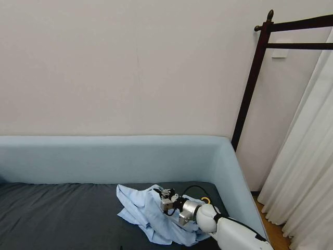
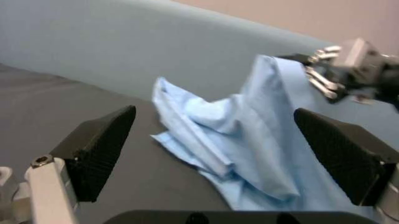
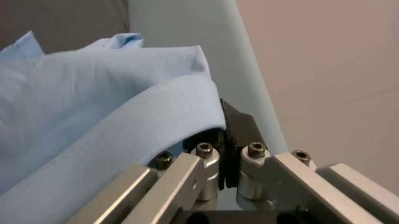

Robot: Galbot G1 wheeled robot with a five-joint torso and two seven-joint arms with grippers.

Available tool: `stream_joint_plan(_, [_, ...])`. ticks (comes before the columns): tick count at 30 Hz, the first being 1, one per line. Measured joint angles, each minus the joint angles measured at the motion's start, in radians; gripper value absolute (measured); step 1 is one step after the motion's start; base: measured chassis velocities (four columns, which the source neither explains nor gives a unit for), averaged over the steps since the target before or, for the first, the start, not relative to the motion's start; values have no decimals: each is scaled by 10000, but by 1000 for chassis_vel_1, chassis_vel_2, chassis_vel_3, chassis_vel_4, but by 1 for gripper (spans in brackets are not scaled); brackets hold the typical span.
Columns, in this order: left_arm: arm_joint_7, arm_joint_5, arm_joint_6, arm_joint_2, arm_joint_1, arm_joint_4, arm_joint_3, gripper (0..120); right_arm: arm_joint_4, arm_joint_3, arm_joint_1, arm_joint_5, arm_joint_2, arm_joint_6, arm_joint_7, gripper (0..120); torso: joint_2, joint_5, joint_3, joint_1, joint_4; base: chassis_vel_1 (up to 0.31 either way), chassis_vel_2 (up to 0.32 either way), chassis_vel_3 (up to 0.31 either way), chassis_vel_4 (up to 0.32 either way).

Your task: Pick up the clothes from the sofa and hang them on the clothes hanger.

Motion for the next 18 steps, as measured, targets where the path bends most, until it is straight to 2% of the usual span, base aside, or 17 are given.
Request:
stream_joint_plan(1, [49, -285, 297, 231, -102, -176, 272, 100, 551, -423, 86, 807, -32, -987, 109, 0, 0, -1, 0, 0, 0, 0, 0, 0, 0])
stream_joint_plan(4, [90, -804, 725, 568, -292, -460, 579, 100, 1150, -834, 230, 1759, -3, -2213, 311, 0, 0, -4, 0, 0, 3, 0, 0, 0, 0])
stream_joint_plan(5, [90, -804, 725, 568, -292, -460, 579, 100, 1150, -834, 230, 1759, -3, -2213, 311, 0, 0, -4, 0, 0, 3, 0, 0, 0, 0])
stream_joint_plan(9, [55, -2276, 1650, 1424, -688, -897, 1095, 98, 1825, -1319, 642, 3250, 211, -4235, 815, 0, 0, -4, 0, 0, 1, 0, 0, 0, 0])
stream_joint_plan(10, [55, -2276, 1650, 1424, -688, -897, 1095, 98, 1825, -1319, 642, 3250, 211, -4235, 815, 0, 0, -4, 0, 0, 1, 0, 0, 0, 0])
stream_joint_plan(13, [50, -3619, 2471, 2387, -1230, -968, 1269, 98, 1994, -1442, 951, 3751, 424, -4817, 1120, 0, -1, -5, 0, 0, 2, 0, 0, 0, 0])
stream_joint_plan(14, [50, -3619, 2471, 2387, -1230, -968, 1269, 98, 1994, -1442, 951, 3751, 424, -4817, 1120, 0, -1, -5, 0, 0, 2, 0, 0, 0, 0])
stream_joint_plan(18, [359, -5033, 3004, 3870, -2195, -709, 1391, 97, 1764, -1346, 945, 3726, 479, -4727, 1255, 0, 0, -3, 0, 1, 1, 0, 0, 0, 0])
